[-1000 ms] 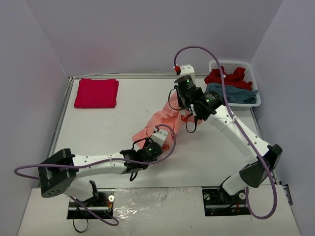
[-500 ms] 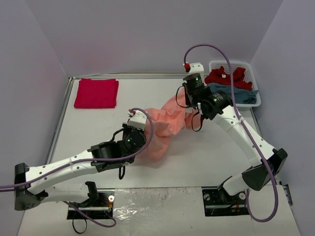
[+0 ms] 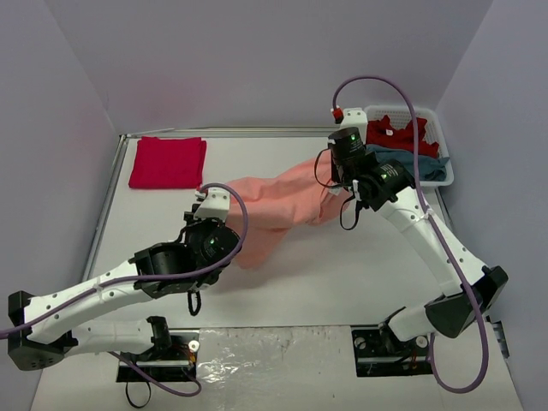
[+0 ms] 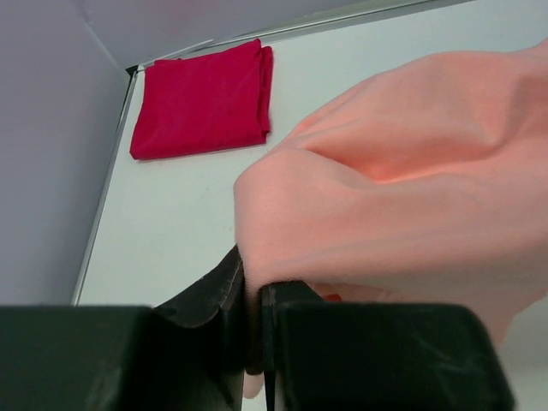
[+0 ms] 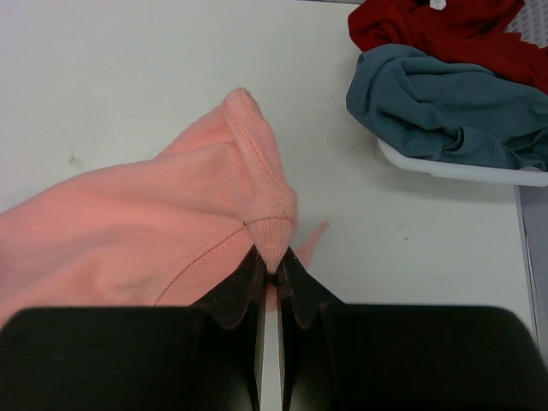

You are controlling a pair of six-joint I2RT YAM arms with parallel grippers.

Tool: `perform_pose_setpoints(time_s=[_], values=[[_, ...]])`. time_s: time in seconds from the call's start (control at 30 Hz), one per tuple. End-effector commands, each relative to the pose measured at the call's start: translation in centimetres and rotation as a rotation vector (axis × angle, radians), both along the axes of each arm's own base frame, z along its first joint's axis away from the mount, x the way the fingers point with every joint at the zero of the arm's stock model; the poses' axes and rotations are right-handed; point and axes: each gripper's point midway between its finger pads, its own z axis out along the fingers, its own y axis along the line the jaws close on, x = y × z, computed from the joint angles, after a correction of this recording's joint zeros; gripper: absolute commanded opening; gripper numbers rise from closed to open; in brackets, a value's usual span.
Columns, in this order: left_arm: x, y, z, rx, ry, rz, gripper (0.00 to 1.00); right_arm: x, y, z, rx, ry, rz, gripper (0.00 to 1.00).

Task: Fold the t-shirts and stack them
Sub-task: Flatten out the tshirt

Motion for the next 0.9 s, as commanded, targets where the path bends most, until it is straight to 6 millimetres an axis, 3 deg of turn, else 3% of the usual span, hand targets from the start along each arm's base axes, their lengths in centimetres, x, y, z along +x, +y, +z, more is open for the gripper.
perform_pose_setpoints(time_s=[0.0,0.2,0.27,0.8,0.87], values=[[-0.1,1.9,0.8,0.039,-0.027,0.09,0.08,0.0,-1.7,1.2,0.001,-0.049,-0.069,0.0],[-0.1,2.7,0.8,0.069,-0.029,0.14,0.09,0.6,-1.6,0.5,-0.008,-0.029,-0.075,0.0],[-0.2,2.9,0.7,0.068,-0.027,0.146,0.05,0.8,-1.6,0.2,-0.003,-0.023,-0.077,0.0],[0.0,0.7,-1.7,0.046,0.023,0.068,0.03,1.1,0.3,-2.5,0.02,0.056,-0.012,0.0],[0.1,0.5,-1.8,0.045,0.026,0.064,0.03,1.3,0.4,-2.8,0.02,0.064,-0.008,0.14]])
